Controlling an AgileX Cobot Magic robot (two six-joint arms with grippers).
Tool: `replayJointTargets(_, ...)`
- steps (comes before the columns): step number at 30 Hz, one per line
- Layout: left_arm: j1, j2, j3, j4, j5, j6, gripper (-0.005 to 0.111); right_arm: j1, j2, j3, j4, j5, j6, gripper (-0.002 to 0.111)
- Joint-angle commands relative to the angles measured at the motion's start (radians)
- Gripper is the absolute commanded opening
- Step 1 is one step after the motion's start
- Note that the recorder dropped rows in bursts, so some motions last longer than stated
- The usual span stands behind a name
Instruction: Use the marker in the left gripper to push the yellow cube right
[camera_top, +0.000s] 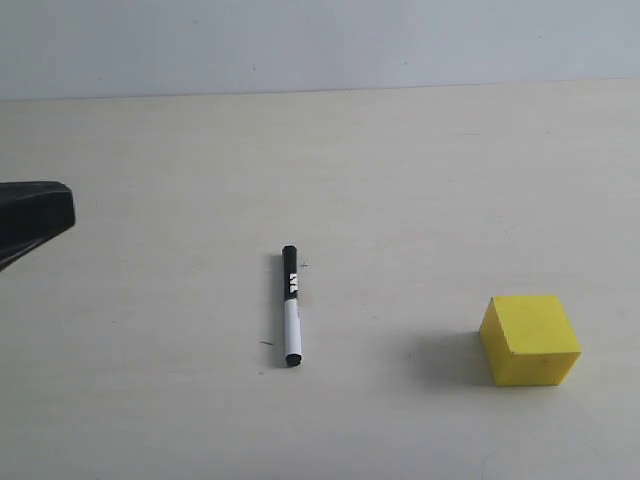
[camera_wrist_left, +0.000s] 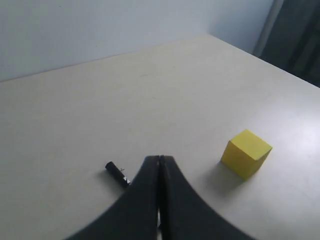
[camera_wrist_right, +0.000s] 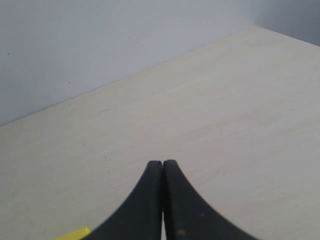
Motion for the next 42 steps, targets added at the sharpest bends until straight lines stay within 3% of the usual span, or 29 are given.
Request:
replayJointTargets(1,-0.001,-0.035,0.003,0.003,0.032,-0.002,0.0,0.003,-0.005,0.005,-0.001,-0.016,0.0,0.0)
replayJointTargets(11,-0.009,-0.035,0.003,0.007,0.034,-0.002,0.0,0.003,-0.005,0.005,-0.001,-0.016,0.0,0.0)
replayJointTargets(14,0.025,-0.097,0.003,0.007,0.031,-0.002,0.0,0.003,-0.005,0.005,-0.001,-0.016,0.0,0.0)
replayJointTargets(16,0.09,-0.152,0.003,0.007,0.031,-0.002,0.0,0.003,-0.005,0.005,-0.001,-0.016,0.0,0.0)
replayJointTargets(18,0.209,-0.218,0.003,0.008,0.031,-0.004,0.0,0.003,-0.005,0.005,-0.001,-0.016,0.0,0.0)
replayJointTargets(21,0.466,-0.346,0.003,-0.082,0.034,-0.006,0.0,0.003,-0.005,0.005,-0.001,-0.016,0.0,0.0)
replayJointTargets(23,0.571,-0.402,0.003,-0.118,0.051,-0.006,0.0,0.003,-0.005,0.005,-0.001,-0.016,0.0,0.0)
replayJointTargets(26,0.658,-0.444,0.003,-0.136,0.104,-0.006,0.0,0.003,-0.005,0.005,-0.001,-0.016,0.0,0.0)
replayJointTargets(31,0.713,-0.469,0.003,-0.134,0.203,-0.006,0.0,0.003,-0.005,0.005,-0.001,-0.016,0.0,0.0)
replayJointTargets(37,0.716,-0.481,0.024,-0.171,0.242,0.003,0.0,0.003,-0.005,0.005,-0.001,-0.016,0.0,0.0)
replayJointTargets(40,0.716,-0.519,0.03,-0.363,0.249,0.187,0.0,0.003,-0.005,0.005,-0.001,-0.014,0.0,0.0)
replayJointTargets(42,0.716,-0.559,0.03,-0.533,0.242,0.46,0.0,0.003,-0.005,0.005,-0.001,-0.014,0.0,0.0)
